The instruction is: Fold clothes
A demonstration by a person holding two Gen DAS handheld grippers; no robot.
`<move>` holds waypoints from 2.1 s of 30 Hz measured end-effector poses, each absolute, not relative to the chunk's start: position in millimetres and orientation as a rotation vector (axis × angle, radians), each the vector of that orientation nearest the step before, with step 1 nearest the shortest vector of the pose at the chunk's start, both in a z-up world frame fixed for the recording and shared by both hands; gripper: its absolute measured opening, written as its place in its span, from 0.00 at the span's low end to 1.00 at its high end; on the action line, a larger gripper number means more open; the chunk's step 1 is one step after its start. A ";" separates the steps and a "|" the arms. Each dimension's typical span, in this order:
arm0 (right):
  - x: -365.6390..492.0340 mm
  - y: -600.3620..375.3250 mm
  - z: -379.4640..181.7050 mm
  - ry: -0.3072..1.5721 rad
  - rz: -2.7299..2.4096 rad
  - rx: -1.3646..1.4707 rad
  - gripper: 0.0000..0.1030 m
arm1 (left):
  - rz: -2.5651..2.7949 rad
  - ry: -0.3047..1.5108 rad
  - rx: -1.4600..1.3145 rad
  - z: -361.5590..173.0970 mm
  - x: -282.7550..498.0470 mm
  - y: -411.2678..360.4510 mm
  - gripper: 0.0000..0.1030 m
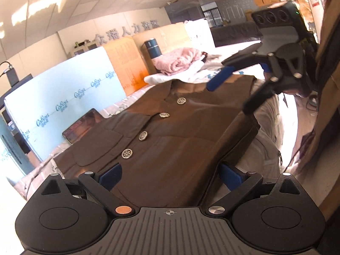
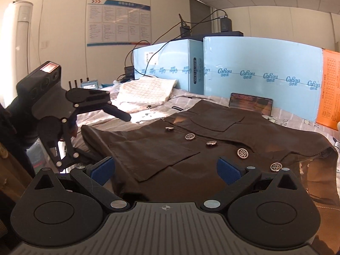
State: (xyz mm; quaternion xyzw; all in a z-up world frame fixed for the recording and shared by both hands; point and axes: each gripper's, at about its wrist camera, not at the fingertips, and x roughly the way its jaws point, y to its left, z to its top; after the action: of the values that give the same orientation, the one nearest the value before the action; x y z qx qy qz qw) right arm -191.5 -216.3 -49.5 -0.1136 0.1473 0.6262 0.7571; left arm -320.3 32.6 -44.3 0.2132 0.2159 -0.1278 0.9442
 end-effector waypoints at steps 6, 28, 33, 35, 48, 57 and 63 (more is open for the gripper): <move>-208.4 -195.8 -60.1 0.291 1.388 -0.414 1.00 | -0.267 0.424 0.352 -37.1 -314.5 44.4 0.97; -183.1 -181.3 -48.0 0.264 1.440 -0.301 0.55 | -0.239 0.399 0.299 -42.9 -321.0 97.8 0.96; -184.2 -187.7 -52.5 0.294 1.359 -0.325 0.79 | -0.275 0.364 0.293 -40.9 -315.0 96.4 0.94; -183.0 -192.0 -54.6 0.309 1.326 -0.333 0.81 | -0.282 0.354 0.276 -40.2 -312.0 97.5 0.81; -160.8 -242.6 -70.2 0.339 0.951 -0.545 0.90 | -0.234 0.213 0.098 -29.2 -301.5 104.1 0.21; -105.7 -290.0 -59.2 0.321 0.779 -0.457 0.12 | -0.156 0.114 -0.013 -13.2 -288.3 110.4 0.21; -62.6 -289.1 -26.7 0.154 0.881 -0.233 0.08 | -0.033 0.050 -0.088 0.9 -258.9 127.6 0.20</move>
State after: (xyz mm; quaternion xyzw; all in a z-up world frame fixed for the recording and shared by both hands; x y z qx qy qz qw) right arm -62.6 -289.1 -26.7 -0.1123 0.0744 0.4250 0.8951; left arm -258.9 127.6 0.9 -0.0441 0.0250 -0.0167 0.9986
